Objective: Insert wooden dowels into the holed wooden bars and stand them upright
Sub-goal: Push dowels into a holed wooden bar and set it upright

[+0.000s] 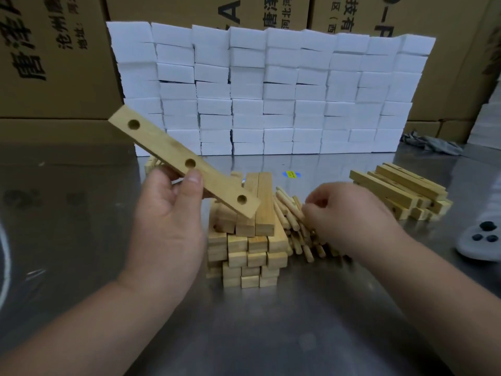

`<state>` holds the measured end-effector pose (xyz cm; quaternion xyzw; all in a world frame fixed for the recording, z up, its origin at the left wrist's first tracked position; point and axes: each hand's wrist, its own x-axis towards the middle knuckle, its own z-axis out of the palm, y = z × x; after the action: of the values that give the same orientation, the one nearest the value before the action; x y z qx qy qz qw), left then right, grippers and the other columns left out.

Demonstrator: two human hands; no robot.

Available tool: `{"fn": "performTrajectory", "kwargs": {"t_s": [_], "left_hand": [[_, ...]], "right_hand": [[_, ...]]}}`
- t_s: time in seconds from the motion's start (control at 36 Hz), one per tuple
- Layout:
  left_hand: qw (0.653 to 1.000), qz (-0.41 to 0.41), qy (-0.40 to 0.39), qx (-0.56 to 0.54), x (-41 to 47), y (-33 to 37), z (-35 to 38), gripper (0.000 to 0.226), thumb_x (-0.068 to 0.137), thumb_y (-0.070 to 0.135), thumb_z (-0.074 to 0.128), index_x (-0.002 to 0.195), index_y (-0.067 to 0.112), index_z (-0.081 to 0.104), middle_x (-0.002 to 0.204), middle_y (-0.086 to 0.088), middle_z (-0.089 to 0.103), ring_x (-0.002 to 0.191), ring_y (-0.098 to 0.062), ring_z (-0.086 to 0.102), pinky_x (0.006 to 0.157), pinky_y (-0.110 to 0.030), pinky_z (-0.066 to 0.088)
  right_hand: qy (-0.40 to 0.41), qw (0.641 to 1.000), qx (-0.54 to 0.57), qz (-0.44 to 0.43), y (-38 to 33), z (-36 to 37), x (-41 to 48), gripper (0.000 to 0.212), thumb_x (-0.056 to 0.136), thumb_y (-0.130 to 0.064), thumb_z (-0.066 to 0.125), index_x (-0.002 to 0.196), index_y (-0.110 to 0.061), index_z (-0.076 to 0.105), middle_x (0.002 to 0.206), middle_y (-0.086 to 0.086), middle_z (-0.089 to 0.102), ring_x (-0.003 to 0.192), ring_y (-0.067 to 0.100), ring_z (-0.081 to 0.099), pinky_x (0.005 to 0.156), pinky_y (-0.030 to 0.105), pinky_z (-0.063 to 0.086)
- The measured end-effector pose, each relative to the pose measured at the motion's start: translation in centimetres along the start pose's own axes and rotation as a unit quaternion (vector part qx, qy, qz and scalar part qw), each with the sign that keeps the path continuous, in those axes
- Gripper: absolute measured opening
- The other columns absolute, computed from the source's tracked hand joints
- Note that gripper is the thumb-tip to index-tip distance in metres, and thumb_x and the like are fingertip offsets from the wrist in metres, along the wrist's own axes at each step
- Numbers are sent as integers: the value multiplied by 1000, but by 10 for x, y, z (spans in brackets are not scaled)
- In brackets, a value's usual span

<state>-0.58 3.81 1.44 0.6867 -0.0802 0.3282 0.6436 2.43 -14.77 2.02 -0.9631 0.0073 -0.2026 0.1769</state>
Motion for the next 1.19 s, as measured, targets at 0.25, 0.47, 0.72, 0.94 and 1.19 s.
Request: {"fn": "performTrajectory", "kwargs": {"t_s": [0.25, 0.47, 0.72, 0.94, 1.19], "left_hand": [[1000, -10, 9, -15, 5, -6, 0, 18, 96, 25, 41, 89, 22, 57, 74, 17, 64, 71, 16, 57, 59, 2, 38], [998, -29, -9, -54, 6, -7, -1, 22, 96, 26, 41, 97, 14, 59, 94, -1, 70, 86, 0, 65, 73, -10, 48], [996, -44, 24, -75, 13, -4, -5, 15, 96, 26, 44, 90, 21, 57, 94, -3, 70, 88, -13, 68, 89, -36, 50], [999, 0, 19, -26, 18, -7, -9, 4, 93, 37, 48, 97, 39, 50, 77, 22, 66, 78, -8, 66, 71, -31, 54], [998, 25, -59, 28, 14, -11, -8, 29, 93, 29, 49, 82, 56, 56, 79, 35, 61, 72, 12, 57, 56, 0, 40]], "right_hand": [[-67, 995, -79, 0, 2, 8, 2, 29, 84, -37, 51, 94, -16, 68, 81, 3, 68, 72, 18, 62, 63, 28, 49], [-28, 998, -59, 2, 2, 7, 3, 23, 89, -24, 45, 89, -20, 68, 74, 0, 64, 69, 16, 59, 54, 23, 42], [184, 955, 209, -102, -13, -6, -15, 9, 83, -34, 43, 82, -36, 52, 71, -16, 52, 62, 7, 51, 54, 28, 42], [219, 920, 263, -189, -16, -4, -22, 16, 85, -22, 46, 86, -35, 55, 68, -20, 49, 73, -5, 48, 60, 5, 34], [233, 920, 268, -165, -15, -3, -21, 18, 84, -26, 43, 82, -43, 49, 71, -20, 47, 70, -4, 47, 58, 7, 30]]}}
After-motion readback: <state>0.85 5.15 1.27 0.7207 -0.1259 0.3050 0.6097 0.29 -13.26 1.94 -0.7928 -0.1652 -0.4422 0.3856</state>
